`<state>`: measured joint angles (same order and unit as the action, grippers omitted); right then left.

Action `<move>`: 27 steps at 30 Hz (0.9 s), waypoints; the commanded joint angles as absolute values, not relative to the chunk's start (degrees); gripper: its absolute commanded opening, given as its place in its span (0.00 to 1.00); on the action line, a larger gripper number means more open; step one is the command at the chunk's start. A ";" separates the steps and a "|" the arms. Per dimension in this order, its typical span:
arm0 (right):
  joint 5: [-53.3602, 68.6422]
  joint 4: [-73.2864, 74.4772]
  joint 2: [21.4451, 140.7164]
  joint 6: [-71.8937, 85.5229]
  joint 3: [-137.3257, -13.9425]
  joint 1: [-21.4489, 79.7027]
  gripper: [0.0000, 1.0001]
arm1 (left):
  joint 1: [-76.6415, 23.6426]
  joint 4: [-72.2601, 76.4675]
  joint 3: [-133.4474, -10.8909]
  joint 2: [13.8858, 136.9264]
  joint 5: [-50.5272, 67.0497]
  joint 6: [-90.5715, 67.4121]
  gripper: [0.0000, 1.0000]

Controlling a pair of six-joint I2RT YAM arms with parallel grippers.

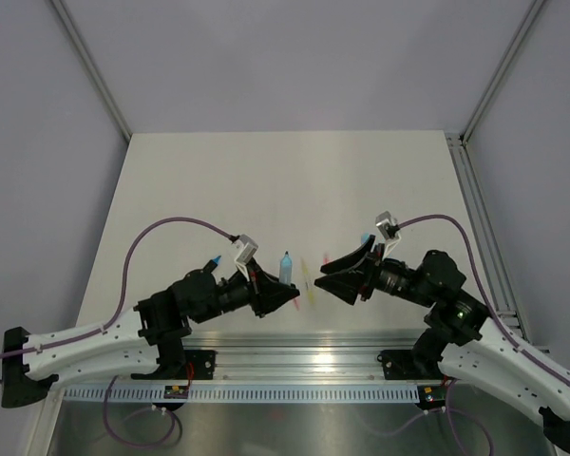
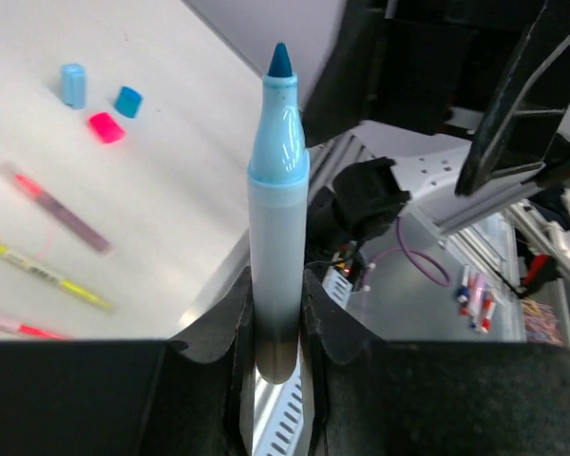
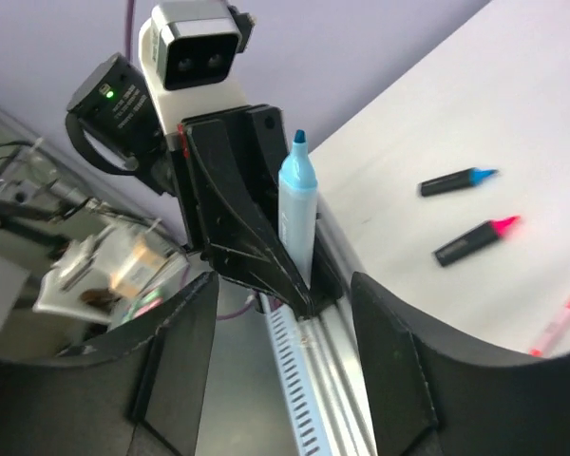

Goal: Insert the pens into the pen caps
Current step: Insert the pen cap onto the pen.

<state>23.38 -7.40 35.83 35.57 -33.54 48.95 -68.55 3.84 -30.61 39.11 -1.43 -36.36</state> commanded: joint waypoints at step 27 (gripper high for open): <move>-25.93 24.44 70.92 34.54 -47.81 30.94 0.61 | -64.95 17.75 -24.88 42.37 5.28 -21.89 0.00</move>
<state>-21.89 26.00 69.67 34.50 -45.28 32.73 -65.36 12.47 -25.45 44.53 4.36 -24.21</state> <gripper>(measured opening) 0.608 0.195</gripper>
